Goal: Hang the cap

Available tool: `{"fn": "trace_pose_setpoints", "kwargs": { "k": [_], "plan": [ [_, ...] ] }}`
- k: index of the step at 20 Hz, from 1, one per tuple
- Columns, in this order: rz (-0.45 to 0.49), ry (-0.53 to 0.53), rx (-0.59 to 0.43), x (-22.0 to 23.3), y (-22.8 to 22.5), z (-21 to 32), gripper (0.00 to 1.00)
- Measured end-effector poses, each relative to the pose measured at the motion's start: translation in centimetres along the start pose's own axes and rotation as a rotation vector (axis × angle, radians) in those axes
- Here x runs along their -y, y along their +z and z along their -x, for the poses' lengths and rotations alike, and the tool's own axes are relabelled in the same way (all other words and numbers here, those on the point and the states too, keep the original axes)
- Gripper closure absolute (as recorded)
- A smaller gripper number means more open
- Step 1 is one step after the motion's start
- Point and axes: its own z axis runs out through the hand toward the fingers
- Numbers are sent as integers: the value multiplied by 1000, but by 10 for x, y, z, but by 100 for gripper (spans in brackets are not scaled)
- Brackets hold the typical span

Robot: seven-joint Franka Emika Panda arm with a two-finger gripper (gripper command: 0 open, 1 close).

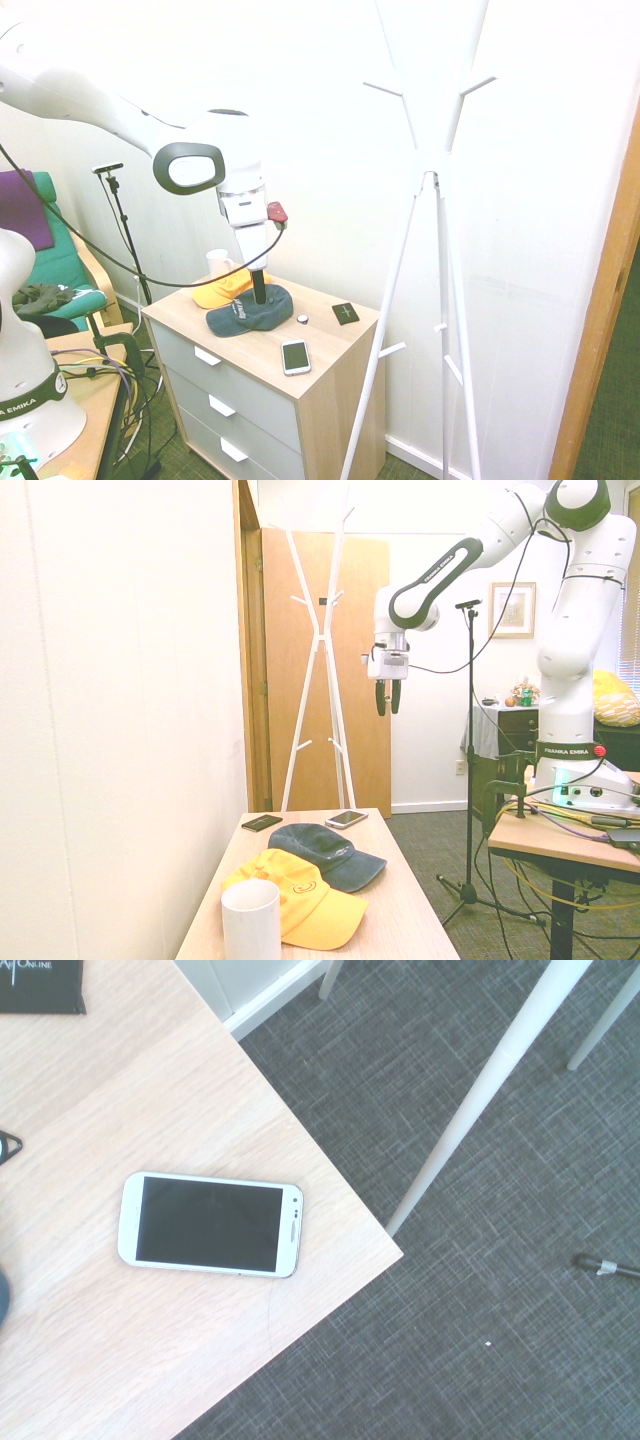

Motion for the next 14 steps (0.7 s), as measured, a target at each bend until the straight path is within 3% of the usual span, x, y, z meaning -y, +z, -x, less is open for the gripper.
{"fn": "trace_pose_setpoints", "kwargs": {
  "k": [6,10,14],
  "plan": [
    [16,-53,-12,22,4,18,0],
    [31,-149,-36,82,18,77,0],
    [65,-255,-70,139,64,145,0]
  ]
}}
